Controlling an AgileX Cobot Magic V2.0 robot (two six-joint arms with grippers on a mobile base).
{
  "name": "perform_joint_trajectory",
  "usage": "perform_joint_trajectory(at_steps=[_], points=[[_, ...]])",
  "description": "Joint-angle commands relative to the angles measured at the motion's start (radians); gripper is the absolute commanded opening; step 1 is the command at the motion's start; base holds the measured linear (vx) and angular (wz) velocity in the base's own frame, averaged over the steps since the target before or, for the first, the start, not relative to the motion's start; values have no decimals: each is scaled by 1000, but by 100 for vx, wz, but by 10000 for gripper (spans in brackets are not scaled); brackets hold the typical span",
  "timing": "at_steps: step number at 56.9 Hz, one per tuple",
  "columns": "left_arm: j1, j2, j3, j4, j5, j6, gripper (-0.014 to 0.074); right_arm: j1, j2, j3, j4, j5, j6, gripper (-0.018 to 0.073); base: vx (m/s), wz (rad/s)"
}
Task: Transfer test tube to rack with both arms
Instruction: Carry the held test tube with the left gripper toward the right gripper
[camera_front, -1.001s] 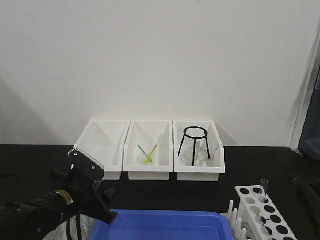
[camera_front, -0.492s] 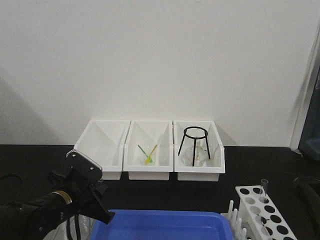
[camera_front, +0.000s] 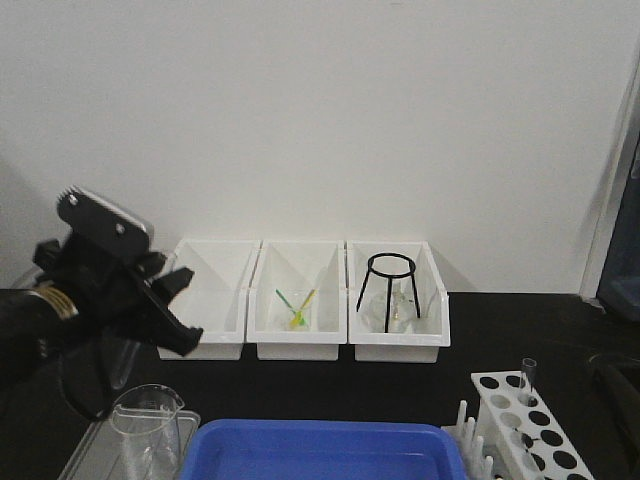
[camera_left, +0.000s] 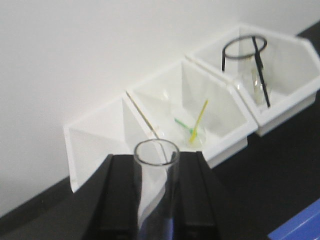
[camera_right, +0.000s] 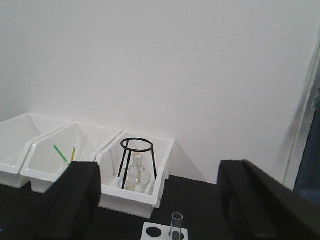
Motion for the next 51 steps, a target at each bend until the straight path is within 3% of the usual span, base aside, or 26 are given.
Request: perform_joint_trajectory(at_steps=[1,6,16,27,40,51], points=[[-19,-106,-81,-5,46,-36,-8,25,1,-29,-44,-84,30,531,0,0],[-57,-138,-114,-20,97,-66,-8,88,21,-35,-138,-67,86,531,0,0],[-189,-138,-113,-113,115,-66,-8,266,113,-74,-290,-78,332,531,0,0],[-376,-109,-113,-134,39,-65,-8,427,217,-156,-328,-92,395,531,0,0],[-528,-83,-113,-135,-46,-76,-8,461,246,-200,-315,-100,400,531,0,0],[-605,-58,-113,-136,-80,-76,-8,461,246,-200,-316,-107,400,531,0,0]])
